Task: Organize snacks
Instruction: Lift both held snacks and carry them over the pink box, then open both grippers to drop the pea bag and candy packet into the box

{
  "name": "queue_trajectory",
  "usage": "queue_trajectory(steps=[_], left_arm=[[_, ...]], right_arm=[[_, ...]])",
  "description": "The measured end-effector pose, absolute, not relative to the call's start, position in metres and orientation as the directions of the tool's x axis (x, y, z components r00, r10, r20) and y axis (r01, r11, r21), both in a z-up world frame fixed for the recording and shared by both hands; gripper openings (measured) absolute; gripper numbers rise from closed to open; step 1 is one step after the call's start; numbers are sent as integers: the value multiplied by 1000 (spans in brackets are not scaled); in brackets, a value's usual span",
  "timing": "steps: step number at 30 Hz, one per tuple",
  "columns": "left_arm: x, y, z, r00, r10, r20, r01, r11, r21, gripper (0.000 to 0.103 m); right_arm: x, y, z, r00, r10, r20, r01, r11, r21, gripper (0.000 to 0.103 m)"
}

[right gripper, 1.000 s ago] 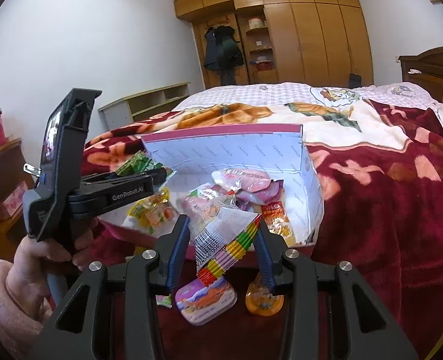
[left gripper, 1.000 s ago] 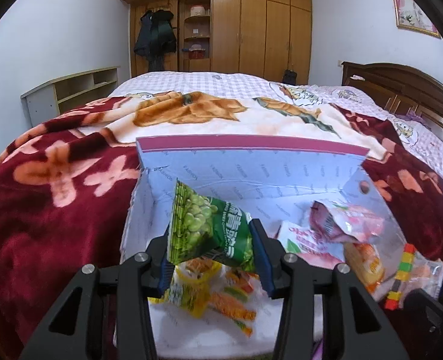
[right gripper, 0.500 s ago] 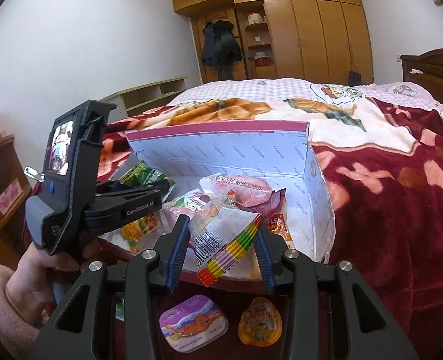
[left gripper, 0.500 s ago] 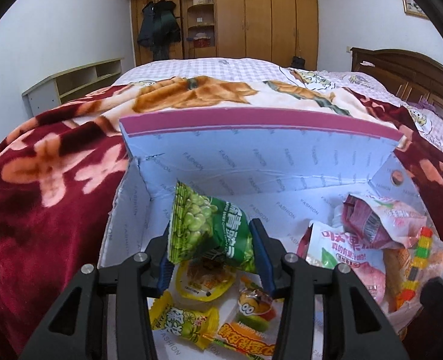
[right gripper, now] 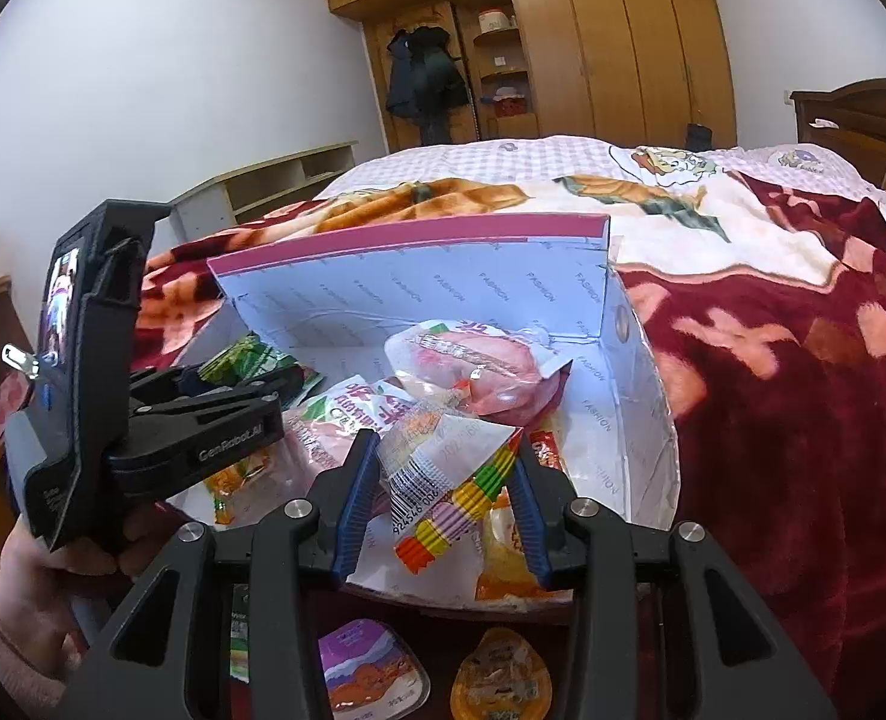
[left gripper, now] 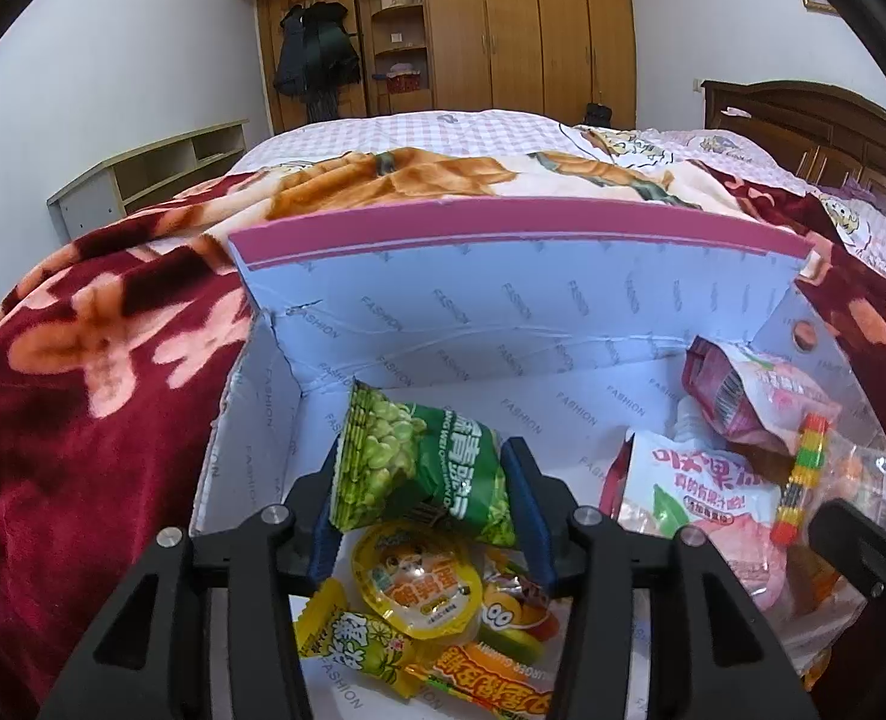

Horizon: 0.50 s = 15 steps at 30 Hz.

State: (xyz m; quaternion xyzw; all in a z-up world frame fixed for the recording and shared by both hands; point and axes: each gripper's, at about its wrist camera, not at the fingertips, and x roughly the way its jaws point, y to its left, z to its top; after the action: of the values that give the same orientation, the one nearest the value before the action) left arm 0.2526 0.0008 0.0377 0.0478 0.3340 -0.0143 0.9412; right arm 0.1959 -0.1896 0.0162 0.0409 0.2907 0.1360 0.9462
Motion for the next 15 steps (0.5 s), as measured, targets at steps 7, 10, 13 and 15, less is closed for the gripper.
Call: queue_trajectory(steps=[7, 10, 13, 15], left_arm=[[254, -1, 37, 775, 10, -632, 58, 994, 88, 52], [254, -1, 37, 775, 17, -631, 56, 994, 96, 52], [254, -1, 36, 776, 21, -630, 57, 993, 103, 53], [254, -1, 36, 776, 19, -631, 58, 993, 101, 54]], right_arm=[[203, -189, 14, 796, 274, -540, -230, 962, 150, 43], [204, -188, 13, 796, 271, -541, -232, 963, 140, 43], [207, -186, 11, 797, 262, -543, -230, 965, 127, 44], [210, -185, 9, 797, 250, -550, -223, 968, 117, 43]])
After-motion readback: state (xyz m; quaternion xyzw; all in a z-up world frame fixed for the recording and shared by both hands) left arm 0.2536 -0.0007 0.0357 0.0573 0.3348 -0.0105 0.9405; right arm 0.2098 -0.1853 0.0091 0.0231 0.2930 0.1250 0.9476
